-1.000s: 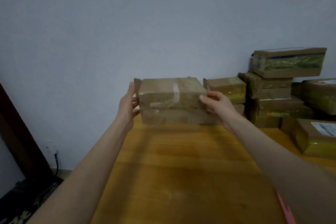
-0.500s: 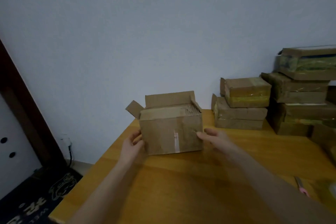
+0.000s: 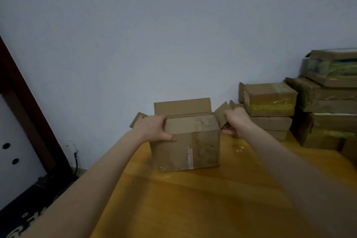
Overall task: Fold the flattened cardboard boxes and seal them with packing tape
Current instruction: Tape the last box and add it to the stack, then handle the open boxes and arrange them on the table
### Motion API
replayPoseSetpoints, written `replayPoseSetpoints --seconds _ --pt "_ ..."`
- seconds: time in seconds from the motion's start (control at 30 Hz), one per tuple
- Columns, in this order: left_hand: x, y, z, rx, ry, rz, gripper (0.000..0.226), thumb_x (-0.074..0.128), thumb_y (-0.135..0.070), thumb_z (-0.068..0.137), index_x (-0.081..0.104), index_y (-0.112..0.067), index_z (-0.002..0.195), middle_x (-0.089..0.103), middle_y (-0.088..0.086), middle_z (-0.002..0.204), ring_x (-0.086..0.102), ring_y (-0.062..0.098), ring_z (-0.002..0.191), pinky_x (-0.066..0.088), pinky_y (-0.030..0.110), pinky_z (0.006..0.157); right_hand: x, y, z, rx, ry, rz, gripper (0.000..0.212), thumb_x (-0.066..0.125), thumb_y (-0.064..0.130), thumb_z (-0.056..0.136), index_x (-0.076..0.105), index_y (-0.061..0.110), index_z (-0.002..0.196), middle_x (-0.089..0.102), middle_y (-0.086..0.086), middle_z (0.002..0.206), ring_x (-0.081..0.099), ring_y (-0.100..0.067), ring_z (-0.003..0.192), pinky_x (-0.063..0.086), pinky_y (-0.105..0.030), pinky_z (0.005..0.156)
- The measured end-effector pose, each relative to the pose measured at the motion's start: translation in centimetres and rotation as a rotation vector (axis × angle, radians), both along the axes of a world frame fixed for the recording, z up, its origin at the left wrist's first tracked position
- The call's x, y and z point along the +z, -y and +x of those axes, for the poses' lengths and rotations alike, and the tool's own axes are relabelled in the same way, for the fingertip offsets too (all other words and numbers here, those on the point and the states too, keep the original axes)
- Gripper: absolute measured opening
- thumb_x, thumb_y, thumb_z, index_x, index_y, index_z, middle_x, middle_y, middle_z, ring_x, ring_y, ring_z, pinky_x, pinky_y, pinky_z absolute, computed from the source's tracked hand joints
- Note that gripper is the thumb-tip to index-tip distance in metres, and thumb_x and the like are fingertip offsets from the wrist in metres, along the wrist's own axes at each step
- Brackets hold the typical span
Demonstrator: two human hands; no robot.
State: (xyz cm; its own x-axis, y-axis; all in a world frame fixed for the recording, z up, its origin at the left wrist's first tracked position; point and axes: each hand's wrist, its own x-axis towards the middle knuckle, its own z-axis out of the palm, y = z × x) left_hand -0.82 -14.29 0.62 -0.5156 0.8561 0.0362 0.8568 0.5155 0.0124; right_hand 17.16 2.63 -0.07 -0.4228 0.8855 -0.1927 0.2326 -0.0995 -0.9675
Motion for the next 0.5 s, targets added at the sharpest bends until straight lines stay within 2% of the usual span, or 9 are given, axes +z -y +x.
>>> replayPoseSetpoints --seconds 0.07,0.13,0.23,0.3,0.37,0.4,0.43,0.47,0.5 --pt "-0.5 1.2 0.5 -0.046 -0.035 0.167 0.075 0.071 -0.063 0.068 0.047 -0.023 0.127 0.059 -0.006 0.118 0.054 0.015 0.105 0.044 0.030 0.085 -0.6 -0.4 0.8 -0.026 -0.192 -0.225 0.009 0.045 0.006 0.098 0.046 0.006 0.107 0.060 -0.015 0.093 0.063 -0.027 0.084 0.058 -0.037 0.057" --pt "-1.1 2.6 1.2 -0.092 -0.071 0.379 0.051 0.074 -0.047 0.074 0.054 -0.024 0.115 0.061 -0.009 0.105 0.054 0.011 0.094 0.042 0.027 0.078 -1.1 -0.5 0.9 -0.032 -0.259 -0.291 0.010 0.045 0.006 0.099 0.046 0.008 0.109 0.060 -0.014 0.096 0.063 -0.026 0.085 0.059 -0.038 0.060" --pt "-1.9 4.7 1.0 -0.193 -0.071 0.501 0.017 0.067 -0.022 0.086 0.066 -0.028 0.102 0.067 -0.013 0.099 0.060 0.007 0.089 0.044 0.042 0.099 -0.9 -0.2 0.0 -0.025 -0.261 -0.287 0.018 0.044 0.009 0.100 0.048 0.006 0.117 0.059 -0.016 0.103 0.062 -0.024 0.084 0.058 -0.034 0.057" --pt "-2.3 6.2 0.3 -0.239 -0.070 0.404 0.034 0.064 -0.015 0.088 0.064 -0.036 0.115 0.066 -0.018 0.112 0.060 0.003 0.100 0.028 0.052 0.113 -0.6 0.1 -0.8 -0.026 -0.275 -0.262 0.024 0.045 0.011 0.100 0.049 0.003 0.122 0.060 -0.016 0.111 0.063 -0.024 0.089 0.057 -0.030 0.058" --pt "-3.0 7.2 -0.3 -0.265 -0.165 0.327 0.049 0.062 -0.013 0.090 0.054 -0.040 0.130 0.062 -0.018 0.123 0.057 0.002 0.112 0.022 0.052 0.115 -0.6 0.2 -1.8 0.006 -0.364 -0.285 0.033 0.046 0.018 0.100 0.048 0.001 0.129 0.060 -0.015 0.120 0.063 -0.024 0.099 0.057 -0.033 0.076" --pt "-3.7 7.2 -0.6 -0.270 -0.257 0.337 0.052 0.063 -0.012 0.090 0.051 -0.040 0.132 0.066 -0.014 0.118 0.061 0.005 0.107 0.033 0.048 0.109 -0.7 0.5 -2.4 0.033 -0.395 -0.297 0.040 0.045 0.025 0.101 0.046 0.003 0.134 0.058 -0.015 0.127 0.062 -0.026 0.106 0.054 -0.036 0.088" --pt "-4.2 7.0 -0.4 -0.247 -0.351 0.366 0.056 0.067 -0.011 0.087 0.050 -0.039 0.133 0.072 -0.010 0.104 0.068 0.010 0.092 0.049 0.041 0.093 -1.0 0.9 -2.9 0.057 -0.397 -0.301 0.047 0.043 0.033 0.101 0.041 0.006 0.140 0.052 -0.015 0.136 0.056 -0.028 0.117 0.048 -0.040 0.098" --pt "-4.6 6.5 0.2 -0.200 -0.396 0.367 0.064 0.073 -0.008 0.082 0.049 -0.037 0.134 0.074 -0.007 0.085 0.067 0.013 0.070 0.054 0.031 0.070 -1.4 1.3 -3.3 0.068 -0.369 -0.294 0.055 0.041 0.041 0.100 0.034 0.010 0.145 0.043 -0.013 0.145 0.047 -0.030 0.127 0.041 -0.044 0.106" --pt "-4.6 5.8 1.1 -0.125 -0.438 0.362 0.071 0.077 -0.006 0.077 0.049 -0.032 0.136 0.068 -0.005 0.070 0.059 0.011 0.054 0.048 0.023 0.052 -2.0 1.8 -3.6 0.064 -0.334 -0.283 0.062 0.038 0.049 0.098 0.028 0.014 0.148 0.035 -0.010 0.151 0.038 -0.031 0.135 0.035 -0.046 0.110"
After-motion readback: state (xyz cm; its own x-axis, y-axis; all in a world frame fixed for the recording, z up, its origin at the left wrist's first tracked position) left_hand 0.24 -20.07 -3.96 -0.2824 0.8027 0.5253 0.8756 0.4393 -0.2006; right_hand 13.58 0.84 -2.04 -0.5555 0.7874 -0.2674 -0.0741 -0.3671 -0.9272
